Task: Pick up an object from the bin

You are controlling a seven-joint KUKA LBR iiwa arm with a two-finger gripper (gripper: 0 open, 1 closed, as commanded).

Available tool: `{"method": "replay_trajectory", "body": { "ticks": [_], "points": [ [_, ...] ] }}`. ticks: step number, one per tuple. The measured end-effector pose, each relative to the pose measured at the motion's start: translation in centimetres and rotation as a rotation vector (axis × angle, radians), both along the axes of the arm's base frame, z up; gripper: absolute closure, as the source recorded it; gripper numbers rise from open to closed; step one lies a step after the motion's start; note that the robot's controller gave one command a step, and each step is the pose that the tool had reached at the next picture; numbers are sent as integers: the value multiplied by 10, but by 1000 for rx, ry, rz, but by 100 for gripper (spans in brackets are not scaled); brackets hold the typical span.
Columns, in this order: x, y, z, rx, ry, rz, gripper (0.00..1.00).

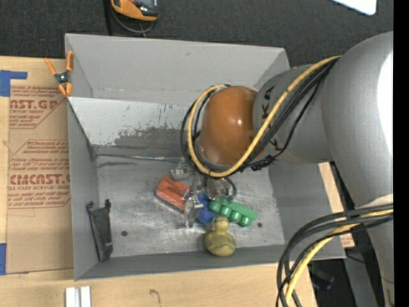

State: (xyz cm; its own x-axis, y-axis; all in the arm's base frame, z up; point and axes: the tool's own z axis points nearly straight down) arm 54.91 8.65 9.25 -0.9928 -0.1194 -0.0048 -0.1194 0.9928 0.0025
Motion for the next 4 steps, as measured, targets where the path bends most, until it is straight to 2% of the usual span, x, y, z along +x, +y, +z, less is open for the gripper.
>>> {"method": "replay_trajectory", "body": {
  "ticks": [1, 2, 4],
  "points": [
    [4, -13, -11, 6, -23, -82, 0],
    [-10, -14, -19, 2, -9, -208, 100],
    [-10, -14, -18, 2, -8, -208, 100]
  ]
}}
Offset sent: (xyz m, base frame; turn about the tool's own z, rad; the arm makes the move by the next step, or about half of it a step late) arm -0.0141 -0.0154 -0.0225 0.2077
